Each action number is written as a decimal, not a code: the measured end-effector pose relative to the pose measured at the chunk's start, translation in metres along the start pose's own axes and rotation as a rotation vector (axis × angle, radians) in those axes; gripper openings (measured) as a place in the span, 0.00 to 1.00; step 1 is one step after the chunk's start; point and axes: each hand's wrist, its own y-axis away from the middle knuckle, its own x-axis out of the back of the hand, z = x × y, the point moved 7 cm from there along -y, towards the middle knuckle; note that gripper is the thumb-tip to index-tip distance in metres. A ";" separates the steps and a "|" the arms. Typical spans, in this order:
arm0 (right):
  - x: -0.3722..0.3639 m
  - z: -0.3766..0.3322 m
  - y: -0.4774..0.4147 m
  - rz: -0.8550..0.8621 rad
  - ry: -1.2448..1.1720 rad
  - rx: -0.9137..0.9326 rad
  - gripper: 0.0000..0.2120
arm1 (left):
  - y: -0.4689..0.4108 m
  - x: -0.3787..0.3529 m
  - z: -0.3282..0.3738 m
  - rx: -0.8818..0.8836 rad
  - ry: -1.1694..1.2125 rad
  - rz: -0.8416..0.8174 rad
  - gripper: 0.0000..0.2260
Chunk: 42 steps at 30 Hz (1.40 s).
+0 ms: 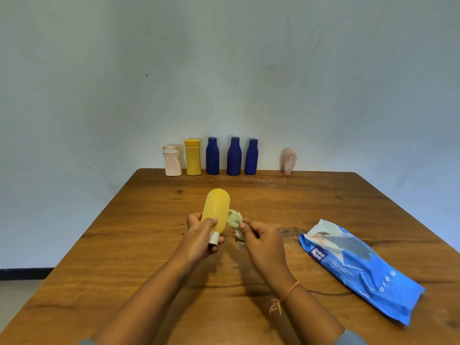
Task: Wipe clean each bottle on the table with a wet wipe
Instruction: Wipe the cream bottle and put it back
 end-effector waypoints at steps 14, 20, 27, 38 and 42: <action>0.068 0.023 -0.033 0.243 -0.443 -0.306 0.06 | -0.043 0.008 0.011 -0.097 -0.249 0.181 0.20; 0.105 0.040 -0.049 0.377 -0.358 -0.297 0.07 | -0.073 -0.014 0.017 -0.103 -0.206 0.146 0.18; 0.135 0.079 -0.067 0.375 -0.149 -0.398 0.13 | -0.124 -0.060 0.026 -0.151 -0.473 0.121 0.23; 0.139 0.138 -0.078 0.355 -0.007 -0.505 0.11 | -0.193 -0.123 0.025 -0.254 -0.536 0.068 0.21; 0.138 0.144 -0.098 0.357 0.104 -0.485 0.10 | -0.224 -0.142 0.026 -0.269 -0.555 0.098 0.21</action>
